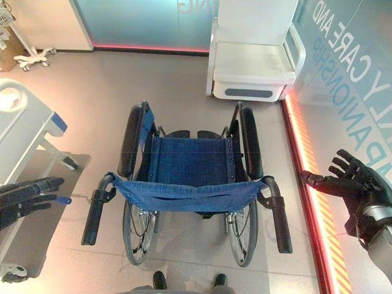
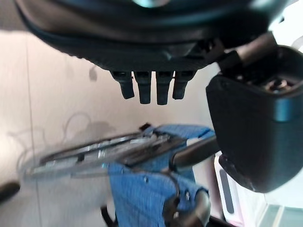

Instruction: Push the wheelchair next to the bed

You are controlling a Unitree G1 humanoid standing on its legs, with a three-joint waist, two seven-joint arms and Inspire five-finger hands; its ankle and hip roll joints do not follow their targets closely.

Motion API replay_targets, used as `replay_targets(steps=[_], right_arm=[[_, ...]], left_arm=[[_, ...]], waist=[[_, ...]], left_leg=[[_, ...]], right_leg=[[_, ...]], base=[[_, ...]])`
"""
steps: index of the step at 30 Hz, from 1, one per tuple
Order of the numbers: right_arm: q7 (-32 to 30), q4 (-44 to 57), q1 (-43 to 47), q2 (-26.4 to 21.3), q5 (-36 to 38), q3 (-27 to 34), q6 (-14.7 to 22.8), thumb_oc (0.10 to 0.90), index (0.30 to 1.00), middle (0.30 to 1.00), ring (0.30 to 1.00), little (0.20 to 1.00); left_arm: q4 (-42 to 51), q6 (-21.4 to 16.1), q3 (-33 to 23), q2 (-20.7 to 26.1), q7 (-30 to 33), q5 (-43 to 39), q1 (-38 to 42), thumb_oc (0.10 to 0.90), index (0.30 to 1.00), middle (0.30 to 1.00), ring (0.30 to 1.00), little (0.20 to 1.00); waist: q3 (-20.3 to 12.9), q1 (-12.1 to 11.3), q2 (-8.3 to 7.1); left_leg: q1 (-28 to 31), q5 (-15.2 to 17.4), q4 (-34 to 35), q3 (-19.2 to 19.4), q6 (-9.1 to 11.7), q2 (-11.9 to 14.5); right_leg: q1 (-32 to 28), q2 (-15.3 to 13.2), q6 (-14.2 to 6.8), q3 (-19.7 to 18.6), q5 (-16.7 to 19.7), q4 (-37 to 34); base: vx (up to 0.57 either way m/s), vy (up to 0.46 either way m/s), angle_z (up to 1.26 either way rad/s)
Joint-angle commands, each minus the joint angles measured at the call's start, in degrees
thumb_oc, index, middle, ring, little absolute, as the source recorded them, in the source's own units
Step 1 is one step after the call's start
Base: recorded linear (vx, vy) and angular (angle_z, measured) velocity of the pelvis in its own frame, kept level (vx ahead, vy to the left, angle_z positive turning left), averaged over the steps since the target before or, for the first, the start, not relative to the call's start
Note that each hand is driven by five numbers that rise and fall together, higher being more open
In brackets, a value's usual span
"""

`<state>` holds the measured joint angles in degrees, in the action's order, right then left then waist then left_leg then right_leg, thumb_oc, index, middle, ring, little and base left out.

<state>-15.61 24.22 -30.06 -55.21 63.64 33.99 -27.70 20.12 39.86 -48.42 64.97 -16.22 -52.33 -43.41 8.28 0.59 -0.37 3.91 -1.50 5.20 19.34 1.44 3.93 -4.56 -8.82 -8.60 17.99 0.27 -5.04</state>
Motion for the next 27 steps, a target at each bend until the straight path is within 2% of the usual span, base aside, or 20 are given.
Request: replay_targets(steps=[1,3,4,6,7,8,11,15,17,20,22,26,27], right_arm=[[5.0,1.6,4.0,-3.2,-0.4,7.0,3.0,0.800,0.900,0.900,0.900,0.900],[5.5,2.4,3.0,-3.2,-0.6,7.2,3.0,0.800,0.900,0.900,0.900,0.900],[6.4,3.0,2.5,-2.2,-2.0,6.2,3.6,0.800,0.900,0.900,0.900,0.900],[7.4,3.5,1.7,-1.2,-3.7,5.0,4.3,0.800,0.900,0.900,0.900,0.900],[7.5,3.8,1.3,-1.1,-4.1,4.9,4.5,0.800,0.900,0.900,0.900,0.900],[8.0,4.7,0.4,-0.7,-7.3,4.2,3.7,0.800,0.900,0.900,0.900,0.900],[7.9,6.6,-4.5,-2.8,-10.3,7.3,1.6,0.800,0.900,0.900,0.900,0.900],[7.9,6.5,-7.2,-6.4,-8.3,10.1,1.7,0.800,0.900,0.900,0.900,0.900],[8.8,6.9,-7.4,-8.1,-5.2,10.5,1.8,0.800,0.900,0.900,0.900,0.900],[11.9,8.0,-9.0,-8.7,-2.9,10.2,3.6,0.800,0.900,0.900,0.900,0.900],[10.9,8.3,-10.1,-8.4,-3.9,9.2,5.8,0.800,0.900,0.900,0.900,0.900],[10.9,8.7,-12.7,-8.5,-4.3,10.5,6.7,0.800,0.900,0.900,0.900,0.900],[11.0,9.5,-14.9,-8.7,-4.4,12.0,6.8,0.800,0.900,0.900,0.900,0.900]], left_arm=[[-3.0,-7.2,-6.4,4.5,-2.5,-4.9,1.4,0.800,0.900,0.900,0.900,0.900],[-0.6,-6.9,-5.6,4.3,-2.0,-13.4,1.8,0.800,0.900,0.900,0.900,0.900],[3.5,-7.1,-1.5,2.3,-0.3,-19.1,4.7,0.800,0.900,0.900,0.900,0.900],[5.7,-8.7,1.8,1.1,0.7,-19.7,5.2,0.800,0.900,0.900,0.900,0.900],[6.2,-8.9,2.9,0.7,0.8,-19.1,5.5,0.800,0.900,0.900,0.900,0.900],[7.3,-9.0,5.0,0.1,1.1,-14.5,5.6,0.800,0.900,0.900,0.900,0.900],[9.0,-8.5,4.0,0.5,-0.4,-11.1,1.8,0.800,0.900,0.900,0.900,0.900],[9.3,-7.4,1.2,2.9,-4.4,-8.6,-2.3,0.800,0.900,0.900,0.900,0.900],[9.5,-6.3,0.3,3.8,-3.3,-12.1,-3.4,0.800,0.900,0.900,0.900,0.900],[9.6,-5.5,0.0,4.4,-6.7,-13.1,-4.8,0.800,0.900,0.900,0.900,0.900],[10.0,-6.1,0.6,4.9,-10.9,-9.0,-6.4,0.800,0.900,0.900,0.900,0.900],[10.6,-7.4,-0.7,5.3,-11.6,-4.3,-9.2,0.800,0.900,0.900,0.900,0.900],[10.9,-8.1,-2.8,5.7,-11.5,-2.4,-12.0,0.800,0.900,0.900,0.900,0.900]], waist=[[-1.4,-0.4,1.59],[-1.3,-0.4,1.45],[-1.4,-0.5,1.38],[-1.4,-0.5,1.36],[-1.4,-0.6,1.37],[-1.3,-0.6,1.31],[-0.9,-0.4,1.05],[-0.6,-0.3,1.00],[-0.4,-0.3,0.99],[-0.3,-0.1,1.00],[-0.1,-0.1,1.09],[-0.1,0.0,1.21],[0.0,0.1,1.25]], left_leg=[[0.2,-0.2,-0.2,-0.2,4.0,3.7],[0.2,-0.2,-0.2,-0.2,4.0,3.6],[0.1,-0.1,-0.2,-0.1,4.0,3.7],[0.0,-0.1,-0.2,0.1,3.9,3.8],[-0.1,-0.1,-0.2,0.1,3.9,3.8],[-0.2,0.0,-0.2,0.0,3.9,3.7],[0.2,0.1,-0.2,-0.2,3.8,3.5],[0.1,-0.3,-0.2,0.2,3.8,3.6],[0.2,-0.3,-0.2,0.2,3.8,3.6],[0.2,-0.4,-0.2,0.4,3.7,3.7],[0.1,-0.4,-0.2,0.5,3.7,3.7],[0.1,-0.4,-0.2,0.6,3.6,3.6],[0.2,-0.4,-0.2,0.8,3.5,3.6]], right_leg=[[0.6,-1.6,-1.9,1.0,2.2,0.3],[0.5,-1.7,-1.9,1.0,2.2,0.4],[0.7,-1.8,-1.9,1.4,2.1,0.4],[0.8,-1.8,-1.9,1.5,2.2,0.5],[0.9,-1.8,-1.9,1.5,2.2,0.5],[0.9,-1.7,-2.0,1.5,2.1,0.6],[0.6,-1.6,-2.2,1.4,2.0,0.6],[0.8,-1.4,-2.0,1.0,2.2,0.7],[0.8,-1.2,-2.0,0.9,2.2,0.7],[0.7,-1.2,-2.0,0.9,2.2,0.8],[0.9,-1.3,-2.0,1.0,2.2,0.9],[0.9,-1.3,-2.2,1.1,2.2,0.9],[0.9,-1.3,-2.3,0.9,2.2,0.9]], base=[[0.00,0.000,0.00],[0.00,0.000,0.00],[0.00,0.000,0.00],[0.00,0.000,0.00],[0.00,0.000,0.00],[0.00,0.000,0.00],[0.00,0.000,0.00],[0.00,0.000,0.00],[0.00,0.000,0.00],[0.00,0.000,0.00],[0.00,0.000,0.00],[0.00,0.000,0.00],[0.00,0.000,0.00]])
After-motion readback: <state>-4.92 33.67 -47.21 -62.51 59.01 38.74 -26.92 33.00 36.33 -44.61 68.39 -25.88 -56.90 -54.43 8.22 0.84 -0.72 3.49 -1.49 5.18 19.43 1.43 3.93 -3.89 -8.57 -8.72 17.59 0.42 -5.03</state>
